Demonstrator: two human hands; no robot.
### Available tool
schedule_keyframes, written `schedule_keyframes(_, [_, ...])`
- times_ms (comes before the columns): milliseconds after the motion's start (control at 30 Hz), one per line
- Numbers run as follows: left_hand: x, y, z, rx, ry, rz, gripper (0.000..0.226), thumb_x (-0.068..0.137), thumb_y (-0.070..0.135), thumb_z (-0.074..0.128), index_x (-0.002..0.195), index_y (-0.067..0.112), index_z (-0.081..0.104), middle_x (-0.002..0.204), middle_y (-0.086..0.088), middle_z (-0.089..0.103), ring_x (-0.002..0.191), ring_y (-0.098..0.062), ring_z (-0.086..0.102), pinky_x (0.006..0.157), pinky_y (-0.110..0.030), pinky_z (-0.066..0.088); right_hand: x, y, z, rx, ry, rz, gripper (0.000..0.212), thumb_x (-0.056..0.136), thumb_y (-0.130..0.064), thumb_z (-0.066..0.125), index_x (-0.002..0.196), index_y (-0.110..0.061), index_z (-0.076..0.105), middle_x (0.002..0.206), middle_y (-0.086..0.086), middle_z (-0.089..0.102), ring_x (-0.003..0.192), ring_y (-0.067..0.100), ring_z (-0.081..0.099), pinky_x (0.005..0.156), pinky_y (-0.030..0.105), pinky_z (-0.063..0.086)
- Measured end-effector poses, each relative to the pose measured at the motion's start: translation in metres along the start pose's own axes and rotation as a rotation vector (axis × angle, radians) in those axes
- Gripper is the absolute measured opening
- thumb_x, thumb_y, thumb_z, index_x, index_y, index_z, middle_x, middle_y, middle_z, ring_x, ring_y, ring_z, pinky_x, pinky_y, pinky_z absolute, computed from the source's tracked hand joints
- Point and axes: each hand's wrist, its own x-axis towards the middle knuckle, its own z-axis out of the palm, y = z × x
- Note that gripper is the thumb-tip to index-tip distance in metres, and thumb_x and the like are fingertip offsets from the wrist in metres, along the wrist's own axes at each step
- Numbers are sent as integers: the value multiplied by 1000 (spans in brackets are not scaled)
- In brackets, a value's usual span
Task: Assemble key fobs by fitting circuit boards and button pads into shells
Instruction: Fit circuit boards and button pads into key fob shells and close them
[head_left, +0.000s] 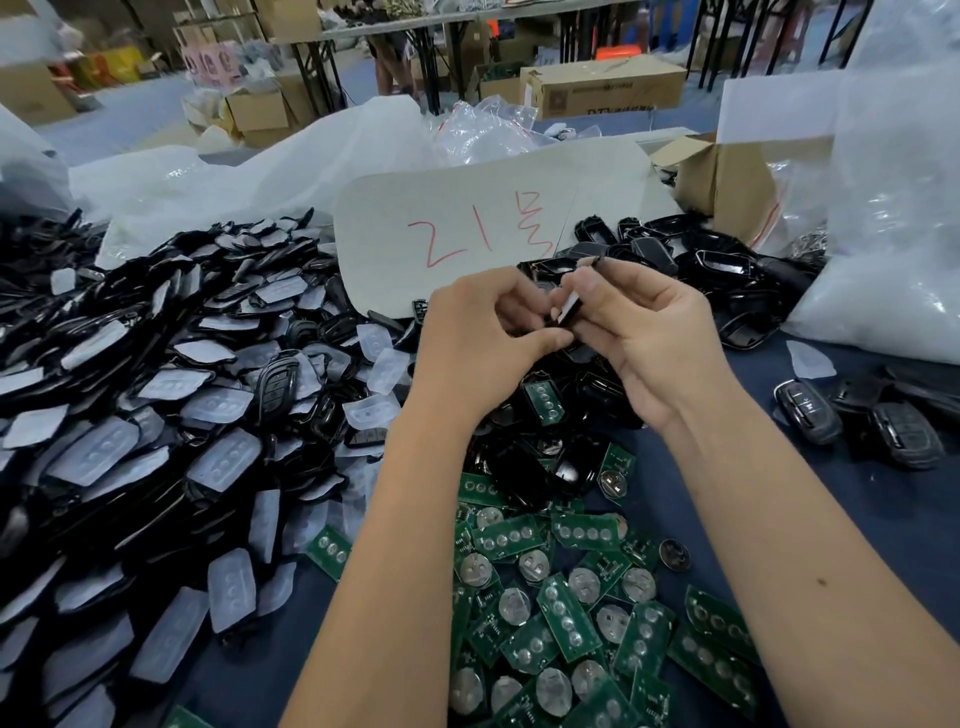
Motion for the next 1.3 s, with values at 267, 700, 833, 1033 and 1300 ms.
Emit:
schedule_keyframes(267, [-4, 9, -2, 457, -386, -376, 54, 73, 60, 85, 88, 10, 71, 81, -5, 75, 78, -22, 71, 76, -40, 61, 4, -9, -10, 275, -107, 99, 26, 85, -20, 75, 104, -2, 71, 101, 15, 74, 99, 30, 75, 87, 36, 61])
schedule_keyframes(700, [-2, -9, -6, -384, -20, -523, 25, 82, 16, 87, 84, 9, 63, 78, -2, 61, 50, -5, 57, 57, -22, 57, 4, -10, -18, 107, -178, 196, 33, 82, -28, 74, 109, -8, 75, 98, 6, 78, 90, 17, 75, 82, 29, 60])
schedule_keyframes(833, [-3, -11, -7, -742, -39, -637, 13, 89, 9, 78, 88, 4, 66, 78, -7, 69, 57, -12, 63, 51, -17, 54, 4, -8, -18, 37, -175, 219, 34, 79, -25, 76, 107, -7, 76, 99, 7, 77, 91, 18, 72, 84, 29, 60])
schedule_keyframes(1033, [-2, -9, -5, -863, -55, -707, 7, 96, 1, 66, 103, 2, 67, 77, -10, 77, 64, -22, 75, 51, -23, 58, 4, -6, -19, 9, -218, 256, 27, 80, -22, 76, 103, -8, 80, 105, 11, 77, 98, 22, 73, 86, 30, 61])
schedule_keyframes(1300, [-1, -9, -8, -906, -80, -659, 31, 91, -10, 65, 121, -5, 64, 87, -15, 78, 71, -26, 76, 63, -30, 63, 0, -10, -16, 77, -312, 253, 34, 87, -15, 67, 118, -1, 71, 119, 14, 74, 110, 22, 72, 88, 28, 59])
